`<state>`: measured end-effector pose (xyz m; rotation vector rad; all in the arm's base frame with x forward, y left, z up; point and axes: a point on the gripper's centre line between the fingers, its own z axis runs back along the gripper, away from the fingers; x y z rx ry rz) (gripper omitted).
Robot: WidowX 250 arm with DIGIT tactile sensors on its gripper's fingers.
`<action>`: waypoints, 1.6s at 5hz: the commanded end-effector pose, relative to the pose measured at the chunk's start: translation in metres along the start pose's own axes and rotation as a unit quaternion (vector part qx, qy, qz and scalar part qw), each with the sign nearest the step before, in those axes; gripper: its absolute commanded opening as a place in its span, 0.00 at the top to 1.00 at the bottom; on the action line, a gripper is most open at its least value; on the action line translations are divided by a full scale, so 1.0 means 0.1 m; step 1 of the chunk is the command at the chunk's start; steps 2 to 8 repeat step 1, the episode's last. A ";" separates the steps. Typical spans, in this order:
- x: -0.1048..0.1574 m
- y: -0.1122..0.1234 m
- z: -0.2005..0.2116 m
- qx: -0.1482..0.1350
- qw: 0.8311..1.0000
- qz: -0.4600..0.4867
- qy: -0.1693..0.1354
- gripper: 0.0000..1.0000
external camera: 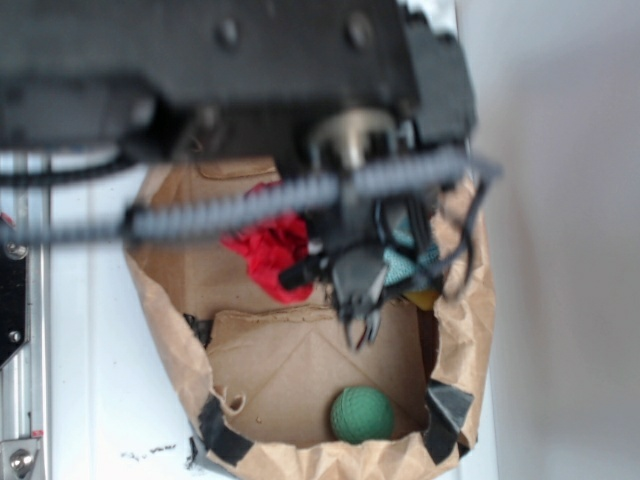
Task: Grab the red paper.
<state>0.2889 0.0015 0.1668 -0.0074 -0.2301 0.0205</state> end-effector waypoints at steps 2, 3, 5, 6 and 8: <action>-0.15 -0.04 0.17 -0.004 1.000 -0.015 -0.027 1.00; -0.15 -0.04 0.17 -0.004 1.000 -0.015 -0.027 1.00; -0.15 -0.04 0.17 -0.004 1.000 -0.015 -0.027 1.00; -0.15 -0.04 0.17 -0.004 1.000 -0.015 -0.027 1.00; -0.15 -0.04 0.17 -0.004 1.000 -0.015 -0.027 1.00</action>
